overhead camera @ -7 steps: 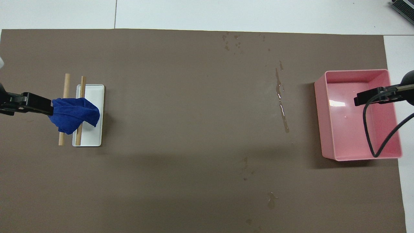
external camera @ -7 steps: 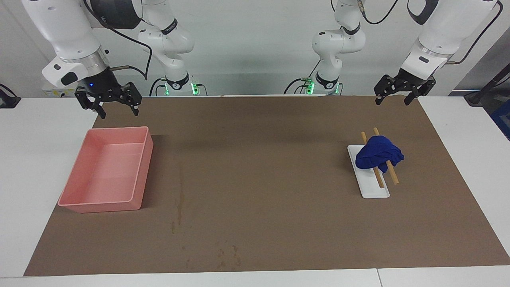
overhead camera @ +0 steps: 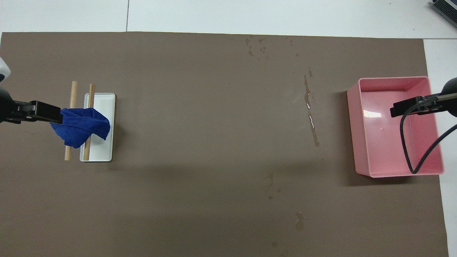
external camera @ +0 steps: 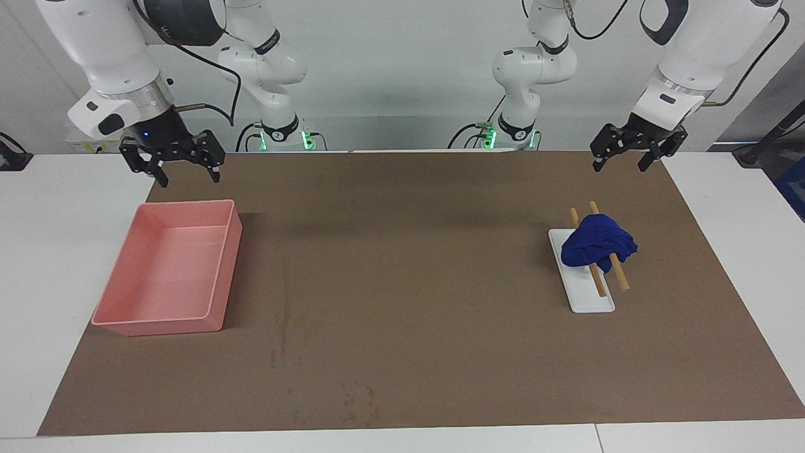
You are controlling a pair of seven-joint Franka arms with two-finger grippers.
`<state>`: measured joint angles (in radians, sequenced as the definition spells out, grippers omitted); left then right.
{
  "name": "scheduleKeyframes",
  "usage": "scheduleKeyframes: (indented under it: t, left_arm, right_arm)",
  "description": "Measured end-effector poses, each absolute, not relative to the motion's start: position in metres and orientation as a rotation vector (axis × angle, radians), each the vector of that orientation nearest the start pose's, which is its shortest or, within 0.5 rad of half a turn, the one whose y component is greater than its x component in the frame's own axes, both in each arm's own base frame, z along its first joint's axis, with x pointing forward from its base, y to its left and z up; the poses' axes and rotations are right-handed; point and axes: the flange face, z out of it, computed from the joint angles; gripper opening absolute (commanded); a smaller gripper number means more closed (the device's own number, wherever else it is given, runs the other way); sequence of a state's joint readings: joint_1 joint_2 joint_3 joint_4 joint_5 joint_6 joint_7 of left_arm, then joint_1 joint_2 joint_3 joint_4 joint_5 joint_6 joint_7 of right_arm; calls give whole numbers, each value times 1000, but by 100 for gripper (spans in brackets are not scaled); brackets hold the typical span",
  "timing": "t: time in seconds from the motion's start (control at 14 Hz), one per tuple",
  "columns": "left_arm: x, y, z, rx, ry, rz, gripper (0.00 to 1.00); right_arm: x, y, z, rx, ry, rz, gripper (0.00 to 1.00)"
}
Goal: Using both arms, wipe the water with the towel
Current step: 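Move the left gripper down onto the blue cloth on the stick, then close the left gripper on the blue cloth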
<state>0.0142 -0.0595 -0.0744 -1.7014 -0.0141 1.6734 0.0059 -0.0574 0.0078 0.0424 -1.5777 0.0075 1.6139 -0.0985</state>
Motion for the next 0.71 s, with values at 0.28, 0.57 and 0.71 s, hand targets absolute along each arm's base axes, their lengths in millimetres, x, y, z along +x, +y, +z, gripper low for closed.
scheduleKeyframes:
  t: [0.28, 0.57, 0.71]
  left_arm:
    - [537, -6, 521, -3084, 60, -168, 100]
    - [556, 3, 477, -3033, 53, -214, 100]
    - [565, 2, 456, -3035, 22, -248, 100]
  right_arm:
    - [561, -8, 620, -3132, -130, -43, 100]
    - [561, -8, 620, -3132, -130, -43, 100]
    - [561, -8, 620, -3132, -130, -43, 100]
